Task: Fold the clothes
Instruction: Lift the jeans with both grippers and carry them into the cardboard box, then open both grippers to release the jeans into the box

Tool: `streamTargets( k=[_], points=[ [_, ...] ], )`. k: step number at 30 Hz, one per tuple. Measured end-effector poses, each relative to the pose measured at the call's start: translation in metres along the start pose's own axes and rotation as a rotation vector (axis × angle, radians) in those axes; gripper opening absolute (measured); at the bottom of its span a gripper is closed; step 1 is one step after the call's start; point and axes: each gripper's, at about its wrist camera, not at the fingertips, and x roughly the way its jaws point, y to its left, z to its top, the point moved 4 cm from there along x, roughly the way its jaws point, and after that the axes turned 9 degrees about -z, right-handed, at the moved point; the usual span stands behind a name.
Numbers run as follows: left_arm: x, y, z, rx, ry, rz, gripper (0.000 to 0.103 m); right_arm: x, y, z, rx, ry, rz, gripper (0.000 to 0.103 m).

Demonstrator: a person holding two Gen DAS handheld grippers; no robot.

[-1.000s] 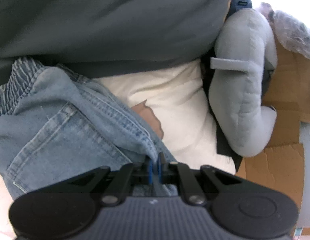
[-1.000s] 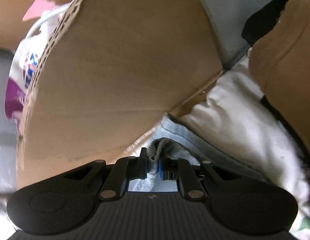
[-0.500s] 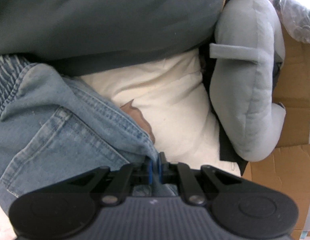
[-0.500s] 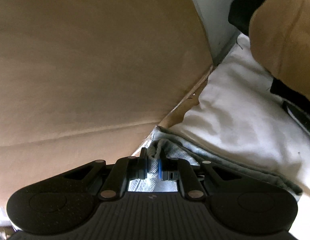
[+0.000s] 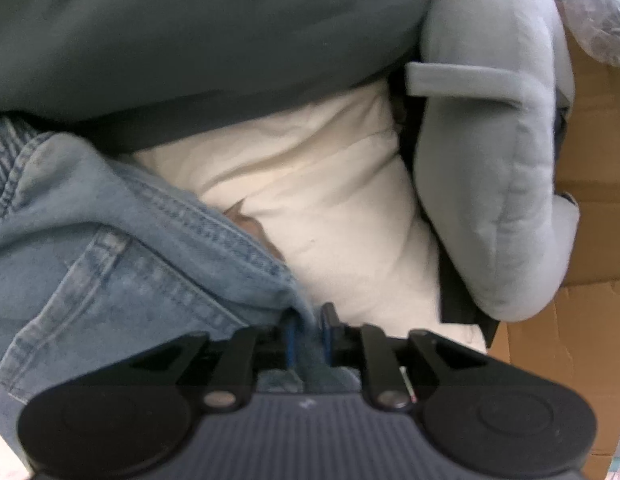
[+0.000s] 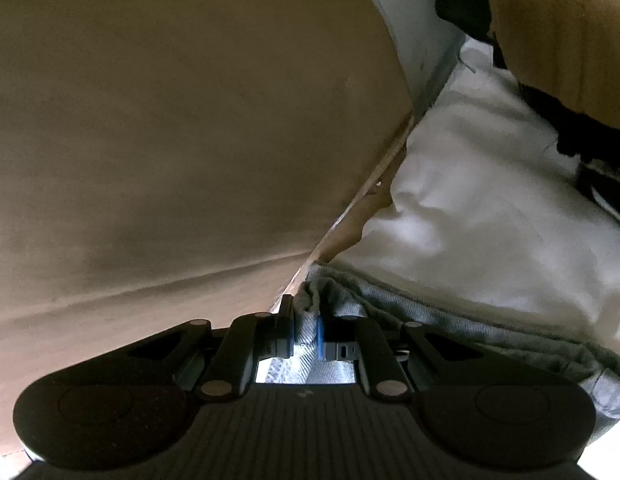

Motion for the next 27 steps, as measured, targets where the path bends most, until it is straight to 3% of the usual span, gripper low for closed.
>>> streamTargets(
  k=[4, 13, 15, 20, 22, 27],
  points=[
    [0.0, -0.01, -0.007, 0.048, 0.026, -0.019, 0.034, -0.002, -0.005, 0.002, 0.007, 0.035, 0.052, 0.014],
    [0.007, -0.03, -0.044, 0.085, 0.083, -0.076, 0.034, -0.031, -0.02, 0.003, 0.063, 0.082, 0.223, 0.029],
    [0.005, -0.038, -0.055, 0.133, 0.1, -0.078, 0.034, -0.039, -0.026, 0.003, 0.066, 0.09, 0.252, 0.038],
    [-0.006, -0.049, -0.078, 0.199, 0.132, -0.098, 0.034, -0.064, -0.042, -0.002, -0.074, 0.081, 0.215, 0.044],
    [-0.014, -0.052, -0.088, 0.227, 0.141, -0.085, 0.035, -0.075, -0.049, -0.006, -0.161, 0.072, 0.19, 0.05],
    [-0.036, -0.037, -0.098, 0.277, 0.15, -0.031, 0.044, -0.096, -0.074, -0.012, -0.299, 0.068, 0.132, 0.05]
  ],
)
